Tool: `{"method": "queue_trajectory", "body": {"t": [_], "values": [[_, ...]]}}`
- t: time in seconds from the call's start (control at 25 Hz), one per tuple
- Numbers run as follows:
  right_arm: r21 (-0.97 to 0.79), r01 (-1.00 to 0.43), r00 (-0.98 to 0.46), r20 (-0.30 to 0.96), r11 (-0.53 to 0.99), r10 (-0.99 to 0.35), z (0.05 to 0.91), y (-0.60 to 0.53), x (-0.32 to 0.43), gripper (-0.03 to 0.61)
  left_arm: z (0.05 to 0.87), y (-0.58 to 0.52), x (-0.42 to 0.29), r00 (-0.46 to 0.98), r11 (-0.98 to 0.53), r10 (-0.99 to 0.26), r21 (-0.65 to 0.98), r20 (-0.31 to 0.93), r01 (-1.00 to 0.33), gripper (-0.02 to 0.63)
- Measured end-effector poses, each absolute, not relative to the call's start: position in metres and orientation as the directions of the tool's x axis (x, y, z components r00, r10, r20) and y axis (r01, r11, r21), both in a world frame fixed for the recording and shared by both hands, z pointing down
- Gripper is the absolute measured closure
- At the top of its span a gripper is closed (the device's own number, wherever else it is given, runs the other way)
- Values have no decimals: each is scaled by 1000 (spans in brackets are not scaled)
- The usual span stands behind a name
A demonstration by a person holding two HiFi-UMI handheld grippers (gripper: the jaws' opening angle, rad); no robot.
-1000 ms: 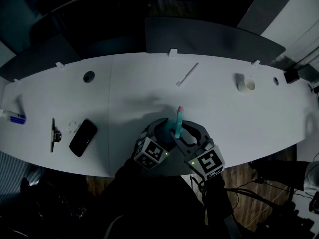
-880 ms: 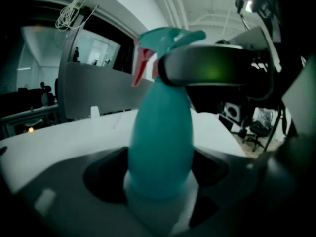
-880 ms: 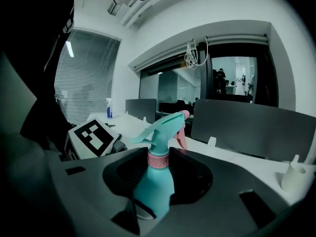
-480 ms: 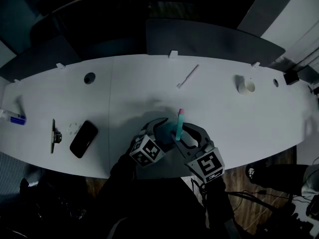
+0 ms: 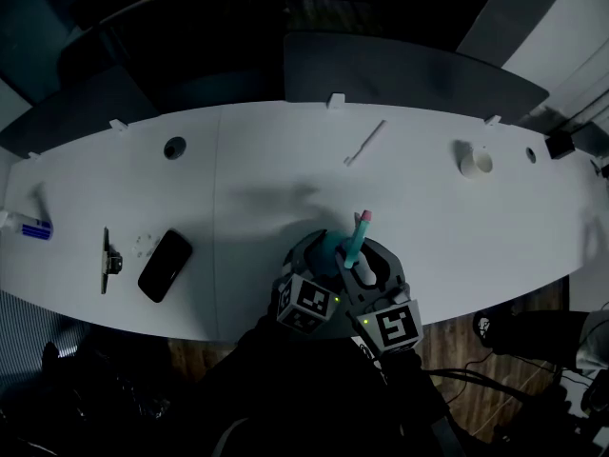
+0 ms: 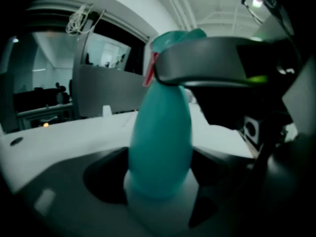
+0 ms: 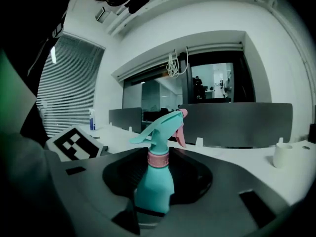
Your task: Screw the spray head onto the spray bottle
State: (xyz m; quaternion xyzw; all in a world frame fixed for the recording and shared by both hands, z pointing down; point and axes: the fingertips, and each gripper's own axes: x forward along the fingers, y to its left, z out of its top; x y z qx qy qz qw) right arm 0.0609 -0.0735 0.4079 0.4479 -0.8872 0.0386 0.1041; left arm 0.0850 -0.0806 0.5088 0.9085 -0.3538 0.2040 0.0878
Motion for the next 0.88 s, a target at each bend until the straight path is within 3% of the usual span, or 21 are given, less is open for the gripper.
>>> {"method": "queue_trajectory", "body": {"t": [0.08,0.2,0.32,0.48,0.56,0.64,0.88], "values": [[14,-819,-558,210,573,-803,407,-73,60,440,509,-81,83,614,-671,-662,25,431,-741,222],[-18,-794,-595,227,607,-771,409,-73,60,440,511,-78,84,677,-736,-598,40,428,-676,219],[-48,-737,-662,250,674,-707,410,-71,58,440,508,-75,84,808,-884,-424,8,409,-467,190],[-53,-644,-741,291,763,-605,409,-68,53,440,506,-66,99,908,-990,-53,99,415,-103,192],[-61,-616,-761,301,785,-574,409,-69,53,440,504,-63,101,914,-992,10,116,405,-41,196],[-40,-625,-755,284,779,-591,408,-70,54,440,502,-66,101,921,-989,-56,103,386,-104,202],[4,-805,-579,210,593,-788,408,-67,61,440,499,-82,95,801,-838,-492,64,342,-542,207]]}}
